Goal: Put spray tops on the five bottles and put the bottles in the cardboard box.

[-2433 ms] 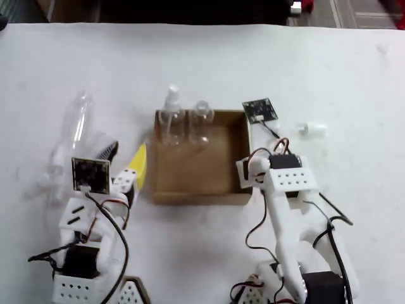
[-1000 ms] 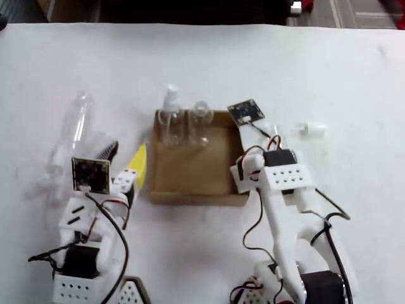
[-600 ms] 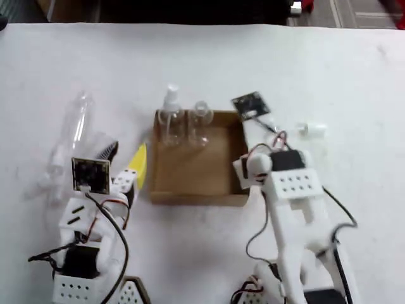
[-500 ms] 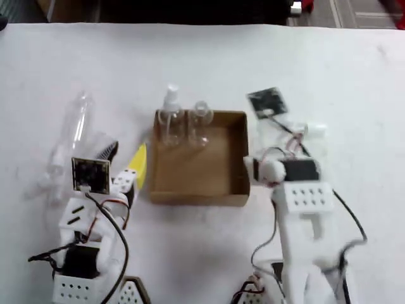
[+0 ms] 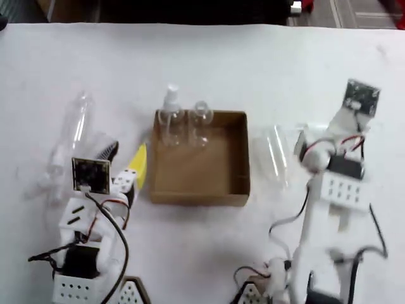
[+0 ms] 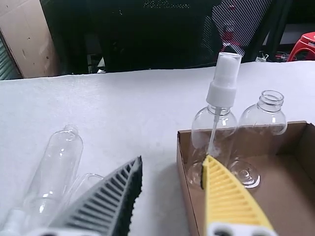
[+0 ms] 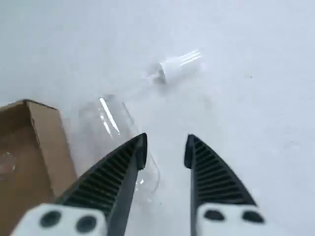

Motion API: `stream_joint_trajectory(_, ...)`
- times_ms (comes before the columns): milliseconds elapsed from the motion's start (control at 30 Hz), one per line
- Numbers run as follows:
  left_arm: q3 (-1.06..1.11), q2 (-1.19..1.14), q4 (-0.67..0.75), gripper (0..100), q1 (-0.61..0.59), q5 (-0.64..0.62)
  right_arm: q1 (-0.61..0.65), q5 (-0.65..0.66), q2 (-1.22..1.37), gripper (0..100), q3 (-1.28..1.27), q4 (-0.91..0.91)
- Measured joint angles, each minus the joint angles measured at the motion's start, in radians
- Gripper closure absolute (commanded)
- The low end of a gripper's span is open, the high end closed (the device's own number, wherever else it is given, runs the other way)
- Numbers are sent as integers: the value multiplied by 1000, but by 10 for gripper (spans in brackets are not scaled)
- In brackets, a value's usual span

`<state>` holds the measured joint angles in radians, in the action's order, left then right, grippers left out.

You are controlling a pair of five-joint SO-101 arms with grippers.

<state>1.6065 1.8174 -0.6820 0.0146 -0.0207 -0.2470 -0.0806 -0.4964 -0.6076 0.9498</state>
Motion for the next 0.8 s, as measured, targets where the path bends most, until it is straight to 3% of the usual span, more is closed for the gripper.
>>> stream_joint_trajectory(233,0,0,0,812,0,0,-58,-117,402,718,520,270)
stream_joint_trajectory(467,0,0,0,812,0,0,-58,-391,755,809,784,353)
stream_joint_trajectory(800,0,0,0,812,0,0,-57,-491,976,807,984,351)
